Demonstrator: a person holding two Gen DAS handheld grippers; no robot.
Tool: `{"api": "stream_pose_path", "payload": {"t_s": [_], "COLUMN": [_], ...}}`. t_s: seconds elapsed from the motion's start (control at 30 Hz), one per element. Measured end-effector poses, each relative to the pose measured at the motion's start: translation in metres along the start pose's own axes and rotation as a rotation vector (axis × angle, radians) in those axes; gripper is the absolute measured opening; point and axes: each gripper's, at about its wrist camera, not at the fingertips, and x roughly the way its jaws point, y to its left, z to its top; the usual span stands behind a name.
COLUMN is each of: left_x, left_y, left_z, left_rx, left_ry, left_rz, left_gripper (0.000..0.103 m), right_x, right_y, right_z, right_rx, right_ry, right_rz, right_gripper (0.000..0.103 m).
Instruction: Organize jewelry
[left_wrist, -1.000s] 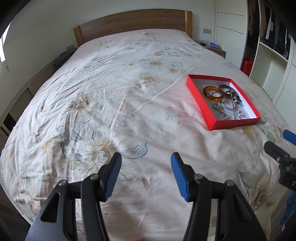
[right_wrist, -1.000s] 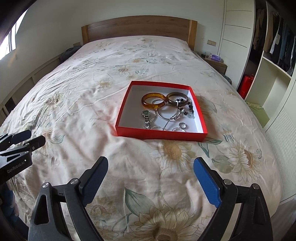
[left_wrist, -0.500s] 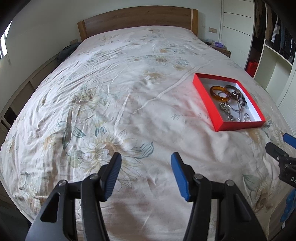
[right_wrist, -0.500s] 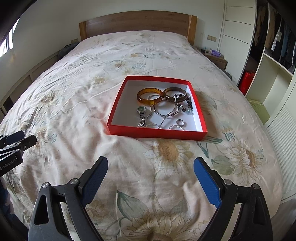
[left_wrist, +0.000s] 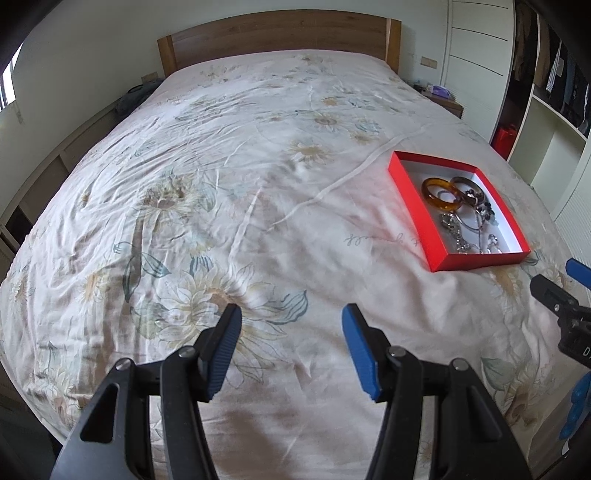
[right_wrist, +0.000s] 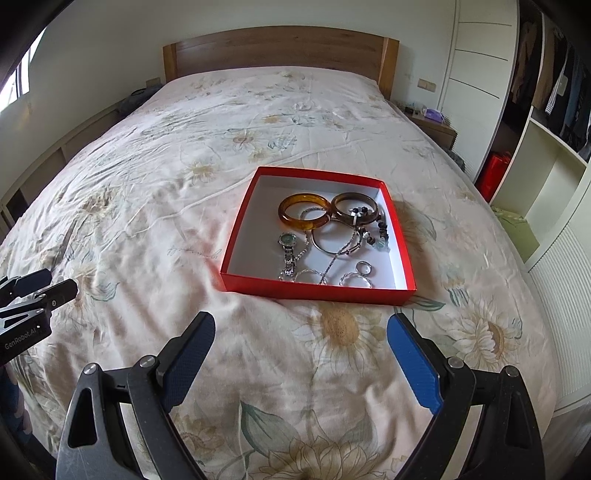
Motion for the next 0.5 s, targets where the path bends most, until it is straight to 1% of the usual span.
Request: {"api": "stream_pose_path", "payload": {"t_s": [0.3, 0.5], "left_x": [-0.0001, 0.0001], "left_y": [-0.0036, -0.0037], "left_z": [-0.0004, -0.0019], "left_rx": [0.000, 0.003], "left_ry": [0.000, 0.005], "left_rz": [0.007, -0.004], "left_gripper": [0.055, 0.055], "right_x": [0.0016, 0.0010], "right_y": [0.0010, -0.0013], "right_z": [-0.0001, -0.0015], "right_rx": [0.001, 0.004], "right_ry": [0.004, 0.008], "right_rz": [-0.004, -0.004], "right_gripper": [0.094, 0.094]}}
